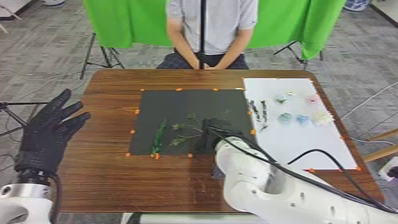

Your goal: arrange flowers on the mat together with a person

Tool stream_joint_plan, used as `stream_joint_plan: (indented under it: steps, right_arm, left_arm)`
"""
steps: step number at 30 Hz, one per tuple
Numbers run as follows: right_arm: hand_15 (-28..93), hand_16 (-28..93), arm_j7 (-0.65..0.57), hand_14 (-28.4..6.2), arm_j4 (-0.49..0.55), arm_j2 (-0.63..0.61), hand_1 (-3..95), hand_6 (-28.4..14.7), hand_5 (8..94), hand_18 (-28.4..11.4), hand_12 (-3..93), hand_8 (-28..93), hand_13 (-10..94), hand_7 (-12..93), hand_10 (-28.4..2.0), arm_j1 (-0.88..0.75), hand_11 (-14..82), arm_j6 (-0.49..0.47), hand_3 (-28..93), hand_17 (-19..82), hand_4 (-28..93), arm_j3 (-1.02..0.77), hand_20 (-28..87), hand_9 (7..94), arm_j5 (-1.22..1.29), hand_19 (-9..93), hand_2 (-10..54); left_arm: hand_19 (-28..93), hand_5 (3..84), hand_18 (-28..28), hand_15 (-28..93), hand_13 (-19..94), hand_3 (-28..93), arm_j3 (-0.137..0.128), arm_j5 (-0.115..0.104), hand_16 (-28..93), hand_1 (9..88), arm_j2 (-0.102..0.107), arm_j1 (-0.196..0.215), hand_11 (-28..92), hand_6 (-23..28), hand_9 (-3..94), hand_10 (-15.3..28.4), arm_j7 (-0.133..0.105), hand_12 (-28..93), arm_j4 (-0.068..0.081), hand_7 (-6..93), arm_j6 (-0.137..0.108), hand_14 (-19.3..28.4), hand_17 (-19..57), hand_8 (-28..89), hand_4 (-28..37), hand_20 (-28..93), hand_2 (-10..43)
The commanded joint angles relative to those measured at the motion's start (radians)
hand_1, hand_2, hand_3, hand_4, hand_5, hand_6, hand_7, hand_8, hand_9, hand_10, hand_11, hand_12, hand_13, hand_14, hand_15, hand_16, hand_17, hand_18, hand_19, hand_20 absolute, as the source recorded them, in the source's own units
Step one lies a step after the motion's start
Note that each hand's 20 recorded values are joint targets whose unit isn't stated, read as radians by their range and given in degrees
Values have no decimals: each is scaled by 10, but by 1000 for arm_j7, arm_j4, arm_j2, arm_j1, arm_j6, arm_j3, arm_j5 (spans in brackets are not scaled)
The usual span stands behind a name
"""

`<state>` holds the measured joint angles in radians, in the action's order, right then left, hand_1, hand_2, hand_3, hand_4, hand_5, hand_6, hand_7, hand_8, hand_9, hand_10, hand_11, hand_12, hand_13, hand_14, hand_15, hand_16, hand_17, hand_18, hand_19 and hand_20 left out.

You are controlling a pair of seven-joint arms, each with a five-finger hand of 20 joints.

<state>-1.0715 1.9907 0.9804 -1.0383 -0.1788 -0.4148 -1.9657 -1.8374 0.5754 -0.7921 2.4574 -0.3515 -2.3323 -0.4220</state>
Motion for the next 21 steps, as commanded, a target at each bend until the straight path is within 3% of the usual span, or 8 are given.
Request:
stream_joint_plan:
  steps: [1, 3, 8, 9, 11, 16, 21]
  right_arm:
    - [548, 182, -40, -86, -38, 1, 414, -93, 618, -210, 182, -101, 816, 102, -173, 60, 247, 7, 630, 503, -210, 7, -35, 821, 29, 932, -95]
    - [550, 180, -48, -87, -34, -4, 414, -99, 620, -210, 180, -100, 813, 98, -174, 55, 246, -1, 629, 503, -211, -2, -38, 819, 26, 932, -95]
    - [552, 176, -42, -88, 9, -23, 415, -104, 635, -212, 178, -96, 814, 101, -176, 31, 245, 11, 627, 503, -210, -43, -41, 822, 3, 932, -95]
    - [552, 175, -37, -88, 16, -27, 415, -103, 638, -212, 178, -96, 814, 103, -177, 41, 246, 26, 627, 503, -210, -39, -42, 822, -1, 932, -95]
    - [552, 174, -22, -88, 25, -29, 415, -101, 640, -213, 179, -96, 815, 105, -177, 49, 246, 39, 626, 503, -210, -40, -42, 824, -8, 932, -95]
    - [554, 174, 0, -90, -37, 9, 413, -86, 605, -216, 181, -97, 813, 100, -177, 108, 249, 26, 626, 499, -208, -8, -40, 821, 60, 932, -95]
    - [557, 173, -6, -92, -96, 44, 408, -80, 584, -218, 186, -96, 809, 96, -182, 152, 254, 18, 626, 494, -204, 33, -41, 809, 103, 932, -95]
  left_arm:
    - [375, 301, 192, 420, 211, 773, 3, 0, -52, 217, -3, 16, 197, 44, 291, 147, 6, 118, 2, 117, -1, 205, -95, -89, -224, 140, 71]
    - [375, 301, 192, 420, 211, 772, 3, 1, -52, 218, -7, 11, 197, 44, 290, 146, 13, 118, 4, 117, 1, 205, -95, -89, -224, 140, 71]
    - [375, 301, 192, 420, 211, 771, -3, -12, -52, 218, -2, 32, 195, 45, 290, 147, -4, 118, -1, 117, -10, 205, -95, -89, -223, 140, 72]
    - [375, 302, 192, 420, 211, 771, -2, -19, -52, 218, 8, 36, 195, 45, 290, 147, -16, 118, -1, 117, -15, 205, -95, -89, -223, 140, 72]
    - [375, 302, 193, 419, 211, 771, 2, -23, -52, 218, 17, 35, 194, 45, 290, 147, -19, 118, 0, 116, -15, 205, -95, -89, -223, 140, 72]
    - [375, 302, 192, 419, 210, 771, 27, -19, -51, 218, 23, 1, 193, 45, 289, 147, -18, 118, 8, 115, -12, 205, -95, -89, -222, 140, 72]
    - [375, 302, 192, 418, 210, 769, 30, -18, -51, 219, 20, -5, 194, 45, 289, 146, -20, 118, 9, 116, -12, 204, -95, -88, -222, 140, 72]
